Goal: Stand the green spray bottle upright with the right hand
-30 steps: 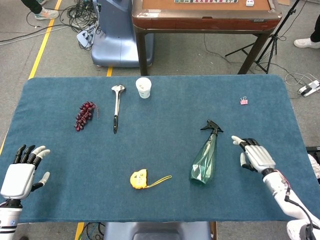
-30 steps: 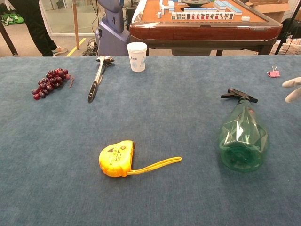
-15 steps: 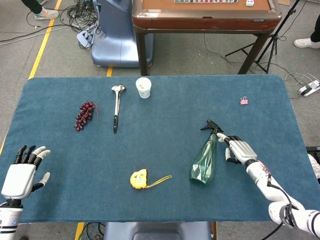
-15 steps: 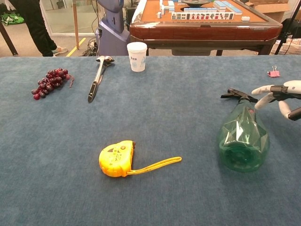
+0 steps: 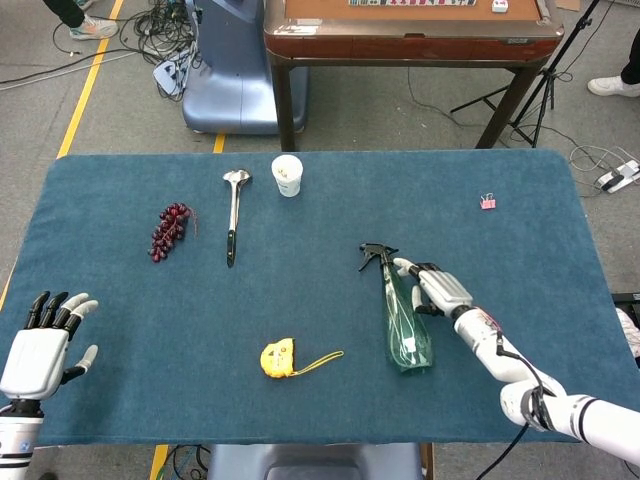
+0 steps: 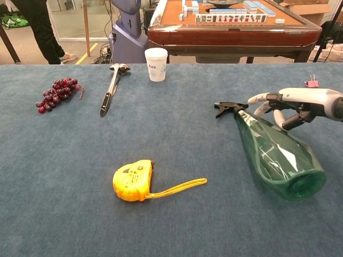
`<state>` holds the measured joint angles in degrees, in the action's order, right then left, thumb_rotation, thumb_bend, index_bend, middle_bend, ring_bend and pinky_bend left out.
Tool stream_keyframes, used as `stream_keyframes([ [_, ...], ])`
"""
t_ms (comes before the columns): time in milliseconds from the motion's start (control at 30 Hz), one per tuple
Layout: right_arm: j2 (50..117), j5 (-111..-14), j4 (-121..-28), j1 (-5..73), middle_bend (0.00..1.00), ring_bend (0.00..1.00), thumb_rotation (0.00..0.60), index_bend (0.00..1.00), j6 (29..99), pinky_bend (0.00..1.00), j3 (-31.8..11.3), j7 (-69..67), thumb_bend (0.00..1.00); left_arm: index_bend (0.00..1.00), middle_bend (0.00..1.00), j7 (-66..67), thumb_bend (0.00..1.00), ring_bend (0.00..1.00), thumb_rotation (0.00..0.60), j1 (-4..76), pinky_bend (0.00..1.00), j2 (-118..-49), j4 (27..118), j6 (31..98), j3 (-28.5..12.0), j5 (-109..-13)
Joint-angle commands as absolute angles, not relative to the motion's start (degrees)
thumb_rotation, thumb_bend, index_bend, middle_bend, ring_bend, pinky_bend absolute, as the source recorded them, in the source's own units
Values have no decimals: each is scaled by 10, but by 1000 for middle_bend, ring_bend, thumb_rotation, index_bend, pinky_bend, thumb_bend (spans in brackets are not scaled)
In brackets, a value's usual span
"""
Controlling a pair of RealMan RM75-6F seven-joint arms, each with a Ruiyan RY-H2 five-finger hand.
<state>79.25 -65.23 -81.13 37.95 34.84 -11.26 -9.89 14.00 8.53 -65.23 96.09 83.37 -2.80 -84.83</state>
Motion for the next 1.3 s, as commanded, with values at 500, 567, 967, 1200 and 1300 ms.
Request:
stream_keyframes([
  [500, 835, -678, -795, 442, 183, 82, 600, 47, 321, 75, -137, -138, 872, 217, 166, 139, 330, 94, 600, 89, 4, -655, 955, 827, -31, -843],
  [567, 836, -684, -803, 446, 183, 82, 600, 47, 322, 75, -138, -140, 849, 217, 166, 139, 330, 94, 600, 90, 4, -656, 957, 828, -31, -845],
  [967, 787, -756, -911, 403, 145, 62, 600, 38, 442, 75, -90, -42, 106, 217, 166, 140, 330, 94, 600, 86, 4, -651, 962, 835, -29, -849],
  [1200, 797, -731, -952, 377, 83, 2, 600, 24, 519, 53, -74, 85, 0, 217, 166, 140, 330, 94, 600, 87, 3, -651, 966, 837, -27, -859],
  [1300, 801, -732, -963, 373, 66, 0, 600, 21, 532, 37, -65, 114, 0, 217, 166, 138, 330, 94, 600, 85, 3, -650, 966, 840, -27, -859],
])
